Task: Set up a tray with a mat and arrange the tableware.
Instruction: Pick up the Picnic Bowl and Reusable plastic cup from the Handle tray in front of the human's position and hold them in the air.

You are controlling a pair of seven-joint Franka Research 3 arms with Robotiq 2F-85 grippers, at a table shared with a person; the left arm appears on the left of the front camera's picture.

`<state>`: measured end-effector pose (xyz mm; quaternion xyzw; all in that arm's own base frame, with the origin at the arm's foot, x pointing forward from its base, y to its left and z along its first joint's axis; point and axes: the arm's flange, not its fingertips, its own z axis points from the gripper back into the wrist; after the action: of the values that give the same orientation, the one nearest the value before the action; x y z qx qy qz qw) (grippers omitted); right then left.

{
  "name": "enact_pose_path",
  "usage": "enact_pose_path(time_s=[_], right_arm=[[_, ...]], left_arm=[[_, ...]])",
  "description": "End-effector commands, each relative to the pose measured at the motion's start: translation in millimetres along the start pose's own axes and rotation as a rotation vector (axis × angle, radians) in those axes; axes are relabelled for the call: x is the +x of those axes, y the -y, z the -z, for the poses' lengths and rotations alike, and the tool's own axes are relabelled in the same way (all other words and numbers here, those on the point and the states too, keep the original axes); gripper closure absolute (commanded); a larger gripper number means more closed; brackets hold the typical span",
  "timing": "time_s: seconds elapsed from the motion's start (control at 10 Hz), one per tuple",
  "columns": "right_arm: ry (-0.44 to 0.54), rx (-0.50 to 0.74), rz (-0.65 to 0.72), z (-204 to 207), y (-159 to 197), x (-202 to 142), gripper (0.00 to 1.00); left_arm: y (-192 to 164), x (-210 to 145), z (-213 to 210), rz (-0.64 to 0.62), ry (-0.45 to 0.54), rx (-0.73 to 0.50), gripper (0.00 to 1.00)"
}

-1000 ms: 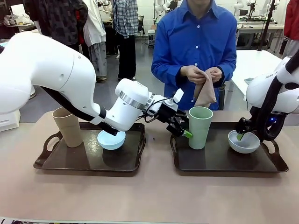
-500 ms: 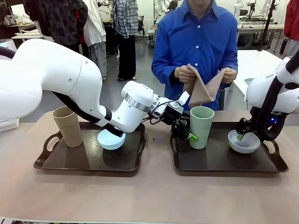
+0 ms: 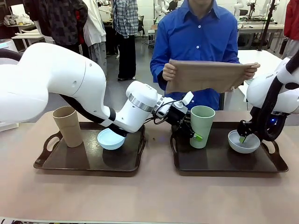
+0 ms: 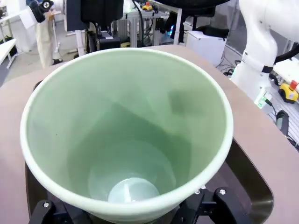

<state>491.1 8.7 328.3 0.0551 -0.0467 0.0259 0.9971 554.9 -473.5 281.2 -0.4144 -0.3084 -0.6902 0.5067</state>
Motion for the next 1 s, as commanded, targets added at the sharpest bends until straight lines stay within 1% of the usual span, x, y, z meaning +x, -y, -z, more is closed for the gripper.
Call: enact_pose_path(time_s=[0.0, 0.1, 0.3, 0.4, 0.5, 0.6, 0.7, 0.8, 0.9], right_arm=[[-0.009, 0.026, -0.020, 2.7, 5.8, 3.3, 0.65], [-0.012, 0.025, -0.023, 2.6, 5.8, 3.0, 1.00], [-0.012, 0.022, -0.028, 2.5, 4.4, 2.9, 1.00], [-0.014, 0.023, -0.033, 3.2, 4.3, 2.6, 1.00], [-0.017, 0.023, -0.036, 3.8, 4.6, 1.9, 1.00], [-0.021, 0.025, -0.037, 4.1, 4.6, 2.0, 1.00], [-0.026, 0.015, -0.039, 4.4, 2.7, 2.0, 1.00], [-0.050, -0.003, -0.039, 4.3, 1.6, 1.9, 1.00], [-0.063, 0.000, -0.038, 1.2, 0.1, 0.6, 1.00]], left_arm=[[-2.5, 4.6, -3.4, -0.006, 0.008, 0.003, 0.65], [-1.2, 4.7, -3.7, -0.014, 0.012, 0.000, 1.00], [0.4, 5.6, -4.8, -0.017, 0.010, 0.003, 1.00], [0.6, 5.5, -5.8, -0.021, 0.009, 0.005, 0.76], [1.3, 5.4, -6.1, -0.027, 0.005, 0.003, 0.76], [1.3, 5.3, -7.1, -0.032, 0.006, 0.005, 1.00], [1.6, 5.9, -7.4, -0.041, 0.006, 0.009, 0.76], [2.6, 8.1, -7.9, -0.062, -0.004, 0.012, 1.00], [5.1, 12.4, -10.1, -0.082, -0.017, 0.012, 1.00]])
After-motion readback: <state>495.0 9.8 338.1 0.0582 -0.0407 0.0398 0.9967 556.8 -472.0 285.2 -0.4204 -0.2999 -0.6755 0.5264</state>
